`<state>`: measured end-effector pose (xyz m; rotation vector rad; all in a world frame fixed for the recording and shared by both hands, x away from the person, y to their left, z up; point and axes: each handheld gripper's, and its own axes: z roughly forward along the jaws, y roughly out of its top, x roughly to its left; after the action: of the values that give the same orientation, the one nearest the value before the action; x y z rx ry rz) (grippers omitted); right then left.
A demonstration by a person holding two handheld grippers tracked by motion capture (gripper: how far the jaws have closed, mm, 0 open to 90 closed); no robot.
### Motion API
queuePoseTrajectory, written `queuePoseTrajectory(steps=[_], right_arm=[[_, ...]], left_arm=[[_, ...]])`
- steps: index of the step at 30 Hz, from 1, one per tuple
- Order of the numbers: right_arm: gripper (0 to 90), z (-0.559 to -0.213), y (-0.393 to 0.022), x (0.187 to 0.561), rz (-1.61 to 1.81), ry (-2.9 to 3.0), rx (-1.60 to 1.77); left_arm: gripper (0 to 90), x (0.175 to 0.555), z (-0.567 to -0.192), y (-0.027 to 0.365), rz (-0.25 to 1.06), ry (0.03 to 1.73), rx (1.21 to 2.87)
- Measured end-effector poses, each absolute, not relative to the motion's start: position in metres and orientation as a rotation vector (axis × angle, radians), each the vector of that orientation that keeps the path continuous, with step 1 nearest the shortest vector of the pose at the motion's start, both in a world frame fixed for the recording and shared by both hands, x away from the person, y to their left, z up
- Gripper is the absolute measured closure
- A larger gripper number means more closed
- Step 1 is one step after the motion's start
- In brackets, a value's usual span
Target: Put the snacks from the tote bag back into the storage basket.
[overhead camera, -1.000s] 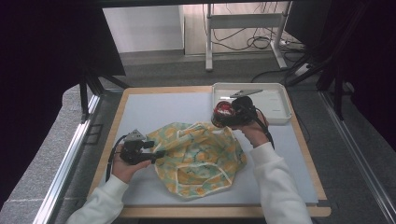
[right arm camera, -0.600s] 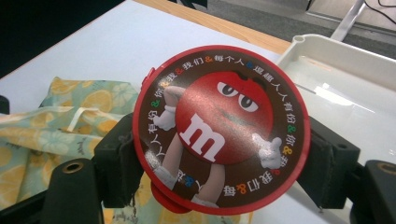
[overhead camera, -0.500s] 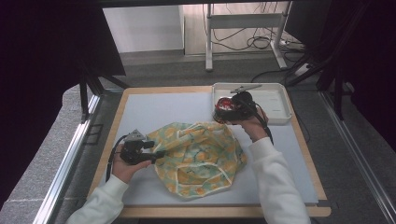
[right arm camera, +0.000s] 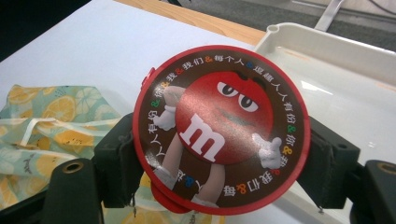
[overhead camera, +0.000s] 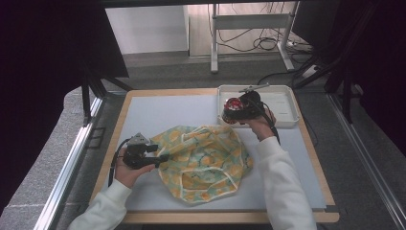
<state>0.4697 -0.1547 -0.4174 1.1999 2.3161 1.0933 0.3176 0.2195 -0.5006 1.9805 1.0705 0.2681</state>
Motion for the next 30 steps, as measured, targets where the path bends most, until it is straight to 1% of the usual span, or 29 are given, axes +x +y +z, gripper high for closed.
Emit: queuePoseTrajectory(steps=[14,30], right_arm=[[25.4,-0.432,-0.156,0.497,1.052,2.288,1.270],[25.4,-0.449,-0.144,0.521,0.967,2.272,1.294]], left_arm=[[32.6,0.318,-0.501,0.220,0.268,1.069,1.985],[32.7,0.318,-0.503,0.217,0.264,1.064,1.997]])
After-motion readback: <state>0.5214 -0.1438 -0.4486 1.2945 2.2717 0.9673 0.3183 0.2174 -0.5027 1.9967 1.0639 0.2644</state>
